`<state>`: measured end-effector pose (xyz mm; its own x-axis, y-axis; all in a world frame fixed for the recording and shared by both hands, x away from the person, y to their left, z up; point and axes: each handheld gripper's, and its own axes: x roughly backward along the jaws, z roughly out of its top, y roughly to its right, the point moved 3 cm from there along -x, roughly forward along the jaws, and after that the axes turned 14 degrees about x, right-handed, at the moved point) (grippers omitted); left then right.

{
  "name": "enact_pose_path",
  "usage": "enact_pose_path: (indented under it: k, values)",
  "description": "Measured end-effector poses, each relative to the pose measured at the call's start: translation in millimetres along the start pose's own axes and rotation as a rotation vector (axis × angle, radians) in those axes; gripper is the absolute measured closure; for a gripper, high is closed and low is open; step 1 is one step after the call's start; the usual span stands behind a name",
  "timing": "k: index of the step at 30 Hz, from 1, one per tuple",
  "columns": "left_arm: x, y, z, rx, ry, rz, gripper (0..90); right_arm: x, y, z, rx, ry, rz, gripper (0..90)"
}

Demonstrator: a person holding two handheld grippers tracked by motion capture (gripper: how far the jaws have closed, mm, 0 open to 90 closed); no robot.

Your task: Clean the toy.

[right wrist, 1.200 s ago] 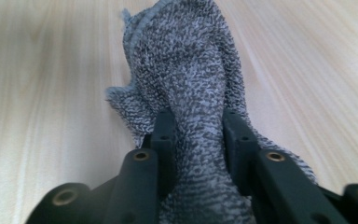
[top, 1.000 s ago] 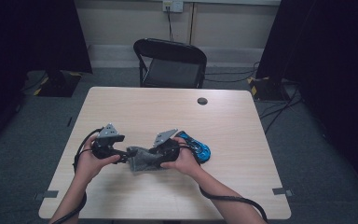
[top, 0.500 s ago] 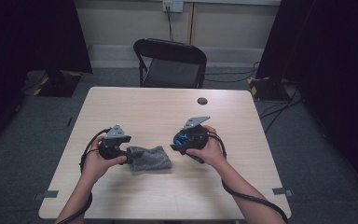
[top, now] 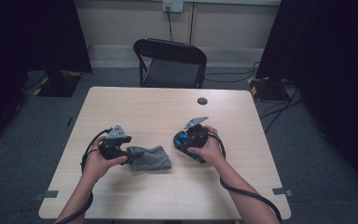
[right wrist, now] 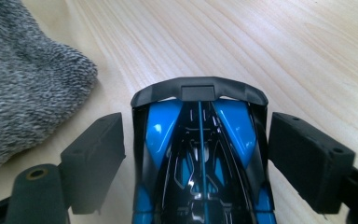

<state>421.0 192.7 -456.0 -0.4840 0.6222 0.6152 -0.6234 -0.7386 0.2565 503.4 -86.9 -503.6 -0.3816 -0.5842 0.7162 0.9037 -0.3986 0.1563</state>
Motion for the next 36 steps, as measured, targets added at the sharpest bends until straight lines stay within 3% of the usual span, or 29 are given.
enact_pose_path:
  k: [4, 9, 11, 19, 21, 31, 36]
  values:
    - [-0.3, -0.6, -0.4, -0.003, -0.003, 0.002, 15.2, -8.7, -1.9, -0.8, 0.005, -0.033, 0.005, 19.1]
    - [-1.8, -0.1, -0.9, 0.001, -0.002, -0.003, 15.2, -14.5, -4.1, -7.0, 0.005, -0.037, -0.007, 18.4]
    - [-2.9, 0.3, -1.2, 0.005, -0.002, -0.005, 15.2, -14.5, -3.5, -8.7, -0.012, -0.022, -0.014, 19.8]
    - [-4.9, 3.0, -0.2, 0.0, -0.006, -0.011, 15.2, -14.6, -4.1, -12.9, -0.008, 0.005, -0.018, 16.0]
    - [-5.4, 4.0, 0.0, -0.008, -0.01, -0.013, 15.2, -13.2, -3.2, -12.6, -0.009, 0.007, -0.018, 25.0]
    - [-13.8, 13.3, 4.9, -0.042, -0.026, -0.053, 15.2, -11.7, -4.0, -12.5, -0.022, 0.004, -0.037, 25.8]
    - [-21.6, 18.4, 3.3, -0.102, -0.076, -0.08, 14.9, -11.1, -5.1, -12.4, -0.031, -0.002, -0.049, 25.9]
